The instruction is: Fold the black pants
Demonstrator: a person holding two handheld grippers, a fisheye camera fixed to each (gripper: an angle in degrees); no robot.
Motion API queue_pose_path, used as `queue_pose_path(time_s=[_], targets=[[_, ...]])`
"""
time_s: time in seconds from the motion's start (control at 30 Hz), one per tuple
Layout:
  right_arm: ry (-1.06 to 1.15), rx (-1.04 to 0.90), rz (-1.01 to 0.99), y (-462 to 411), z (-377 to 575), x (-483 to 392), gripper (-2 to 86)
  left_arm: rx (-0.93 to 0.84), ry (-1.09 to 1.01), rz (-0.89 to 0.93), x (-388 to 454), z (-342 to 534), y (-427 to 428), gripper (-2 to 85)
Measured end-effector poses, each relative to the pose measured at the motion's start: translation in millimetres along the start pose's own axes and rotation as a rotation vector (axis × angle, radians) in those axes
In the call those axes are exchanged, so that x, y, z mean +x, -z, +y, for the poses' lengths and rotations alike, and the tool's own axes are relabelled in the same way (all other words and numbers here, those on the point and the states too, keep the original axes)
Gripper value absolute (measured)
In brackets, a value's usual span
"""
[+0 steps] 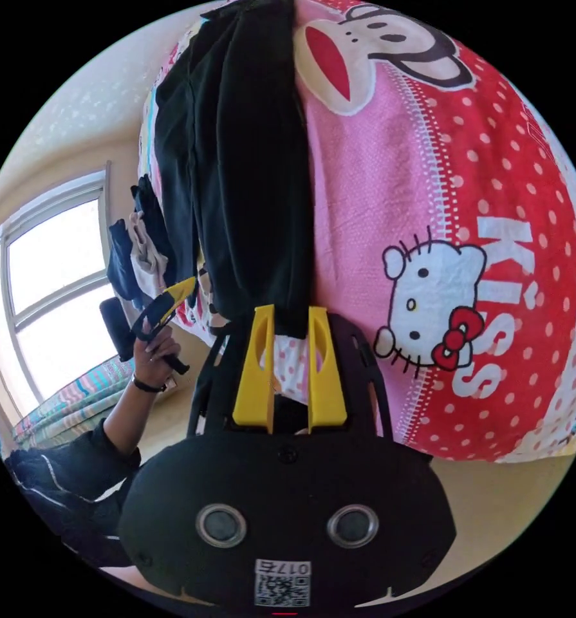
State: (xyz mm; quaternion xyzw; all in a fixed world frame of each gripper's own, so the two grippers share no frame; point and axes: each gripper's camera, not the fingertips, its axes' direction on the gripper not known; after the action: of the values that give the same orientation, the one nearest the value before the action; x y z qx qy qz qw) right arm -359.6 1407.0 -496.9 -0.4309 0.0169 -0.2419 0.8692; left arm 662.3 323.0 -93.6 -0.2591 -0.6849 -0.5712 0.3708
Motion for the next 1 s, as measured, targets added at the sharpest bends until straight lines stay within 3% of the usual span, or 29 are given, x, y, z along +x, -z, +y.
queue_pose_path(time_s=[0.17, 0.27, 0.37, 0.43, 0.5, 0.6, 0.73, 0.87, 1.0], targets=[[-0.036, -0.117, -0.185, 19, 2, 2, 4.7, -0.183, -0.018, -0.043, -5, -22, -19, 11.0], [-0.015, -0.086, -0.266, 45, 25, 2, 4.1, -0.264, -0.034, -0.051, -4, -27, -42, 11.1], [-0.035, -0.02, -0.292, 69, 52, 2, 3.5, -0.272, 0.082, -0.061, -7, -33, -40, 4.1], [-0.045, 0.03, -0.275, 88, 67, -3, 3.3, -0.482, -0.006, 0.099, 16, -40, -54, 0.1], [-0.014, 0.119, -0.217, 122, 91, -15, 3.1, -0.596, -0.093, 0.096, 45, -33, -56, -0.4], [0.016, 0.209, -0.117, 155, 126, -26, 3.0, -0.59, -0.302, 0.026, 101, -8, -36, -0.7], [-0.056, 0.343, -0.027, 178, 157, -5, 3.0, -0.597, -0.353, 0.042, 122, 37, -39, -0.9], [-0.309, 0.349, -0.05, 162, 173, 61, 3.6, -0.6, -0.261, 0.047, 98, 56, -48, -0.9], [-0.268, 0.482, -0.165, 159, 186, 52, 5.6, -0.362, -0.133, 0.105, 45, 41, 22, -0.3]])
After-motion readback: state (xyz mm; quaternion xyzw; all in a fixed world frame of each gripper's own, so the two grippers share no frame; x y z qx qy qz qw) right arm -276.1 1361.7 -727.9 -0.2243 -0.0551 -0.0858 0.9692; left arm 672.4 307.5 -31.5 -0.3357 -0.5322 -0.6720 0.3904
